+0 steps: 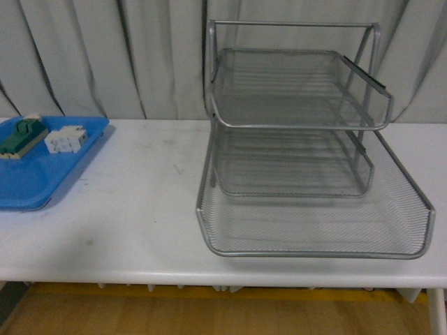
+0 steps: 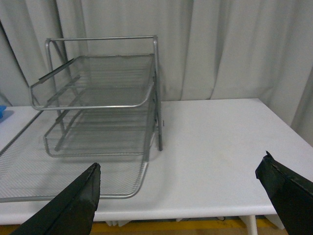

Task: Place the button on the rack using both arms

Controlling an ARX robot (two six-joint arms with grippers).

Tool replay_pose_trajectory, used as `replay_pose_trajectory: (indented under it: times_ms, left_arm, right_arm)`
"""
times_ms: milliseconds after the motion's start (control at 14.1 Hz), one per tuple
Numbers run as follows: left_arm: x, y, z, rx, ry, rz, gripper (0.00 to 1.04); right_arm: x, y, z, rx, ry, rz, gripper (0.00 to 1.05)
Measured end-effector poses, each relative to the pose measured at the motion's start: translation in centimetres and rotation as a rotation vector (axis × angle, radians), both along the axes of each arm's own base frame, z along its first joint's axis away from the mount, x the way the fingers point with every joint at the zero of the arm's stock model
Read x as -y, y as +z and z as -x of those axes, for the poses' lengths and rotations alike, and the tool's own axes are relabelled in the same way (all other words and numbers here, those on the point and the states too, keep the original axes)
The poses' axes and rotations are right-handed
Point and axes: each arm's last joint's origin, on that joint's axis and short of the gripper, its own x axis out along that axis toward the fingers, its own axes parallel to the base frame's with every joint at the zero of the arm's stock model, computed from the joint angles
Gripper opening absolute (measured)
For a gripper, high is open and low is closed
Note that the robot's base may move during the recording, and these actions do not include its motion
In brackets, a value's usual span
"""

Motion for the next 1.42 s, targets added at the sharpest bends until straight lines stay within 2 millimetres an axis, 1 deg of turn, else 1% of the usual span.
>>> replay_pose_trajectory:
  times_ms: [142, 284, 427, 498, 569, 640, 711, 853, 924, 995, 1066, 1209, 1351, 1422]
  left_arm:
    - [0.3, -0.5, -0.1, -0.015, -0.013, 0.001, 0.36]
    - [0.4, -0.5, -0.3, -0.013, -0.002, 0.005, 0.36]
    - [1.3, -0.5, -1.6, -0.015, -0.031, 0.019, 0.36]
    - [2.1, -0.4, -2.7, -0.016, -0.041, 0.019, 0.36]
    - [3.9, 0.1, -4.8, -0.004, -0.090, 0.017, 0.36]
    - [5.7, 0.2, -6.5, -0.006, -0.122, 0.012, 0.36]
    - [7.8, -0.2, -8.0, -0.027, -0.167, 0.005, 0.36]
    - [12.2, -2.1, -10.0, -0.092, -0.261, -0.013, 0.36]
    - [13.1, -3.0, -11.1, -0.123, -0.260, -0.015, 0.36]
    - [13.3, -3.5, -11.9, -0.139, -0.247, -0.009, 0.36]
    - [13.6, -3.8, -12.7, -0.154, -0.230, -0.007, 0.36]
    - [14.2, -4.4, -15.2, -0.185, -0.201, -0.003, 0.36]
    - [15.1, -5.4, -17.4, -0.235, -0.200, -0.018, 0.36]
    - [15.4, -5.5, -18.2, -0.244, -0.196, -0.018, 0.36]
  right_arm:
    - [0.0, 0.0, 0.0, 0.003, 0.000, 0.000, 0.98]
    - [0.0, 0.0, 0.0, 0.001, -0.004, 0.000, 0.98]
    - [0.0, 0.0, 0.0, 0.004, -0.003, 0.000, 0.98]
    - [0.0, 0.0, 0.0, 0.000, -0.003, 0.000, 0.98]
    - [0.0, 0.0, 0.0, 0.001, -0.003, 0.000, 0.98]
    - [0.0, 0.0, 0.0, 0.001, -0.003, 0.000, 0.98]
    - [0.0, 0.0, 0.0, 0.001, -0.003, 0.000, 0.98]
    - [0.0, 0.0, 0.0, 0.001, -0.003, 0.000, 0.98]
    - [0.0, 0.0, 0.0, 0.001, -0.003, 0.000, 0.98]
    - [0.0, 0.0, 0.0, 0.001, -0.003, 0.000, 0.98]
    - [0.0, 0.0, 0.0, 0.001, -0.003, 0.000, 0.98]
    - [0.0, 0.0, 0.0, 0.001, -0.003, 0.000, 0.98]
    - [0.0, 0.0, 0.0, 0.001, -0.003, 0.000, 0.98]
    - [0.0, 0.0, 0.0, 0.001, -0.003, 0.000, 0.98]
